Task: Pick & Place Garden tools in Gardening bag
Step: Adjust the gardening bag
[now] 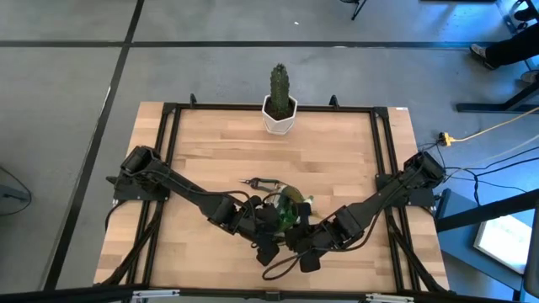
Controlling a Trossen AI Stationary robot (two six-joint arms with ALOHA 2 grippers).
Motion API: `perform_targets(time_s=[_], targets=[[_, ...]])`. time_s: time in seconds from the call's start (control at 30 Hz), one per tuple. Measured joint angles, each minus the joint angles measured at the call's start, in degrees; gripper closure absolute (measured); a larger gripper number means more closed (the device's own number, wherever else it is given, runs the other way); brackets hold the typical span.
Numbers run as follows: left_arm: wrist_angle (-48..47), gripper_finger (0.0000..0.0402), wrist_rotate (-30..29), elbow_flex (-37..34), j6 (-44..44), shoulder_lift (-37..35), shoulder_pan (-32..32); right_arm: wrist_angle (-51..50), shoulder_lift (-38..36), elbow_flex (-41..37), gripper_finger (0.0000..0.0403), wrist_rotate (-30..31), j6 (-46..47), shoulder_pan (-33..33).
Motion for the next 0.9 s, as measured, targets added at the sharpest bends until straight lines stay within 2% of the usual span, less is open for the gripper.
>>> perform_targets(time_s=[0.17, 0.57, 0.73, 0.9], targets=[[-0.66, 0.0399, 0.33, 0.0, 0.0, 0.0, -0.03, 0.07, 0.0, 1.8, 0.0375, -0.13, -1.19, -0.11], [-3.55, 0.0399, 0.92, -0.02, -1.06, 0.02, -0.76, 0.87, -0.02, 3.52, 0.0258, -0.11, -2.56, -0.44], [-7.23, 0.0399, 1.28, -0.07, -3.15, 0.07, -1.04, 3.87, -0.02, 3.52, 0.0239, -0.11, -2.28, -0.44], [-9.45, 0.0399, 1.11, -0.07, -4.15, 0.11, -1.71, 4.62, -0.04, 3.54, 0.0236, -0.11, -0.76, -0.44]])
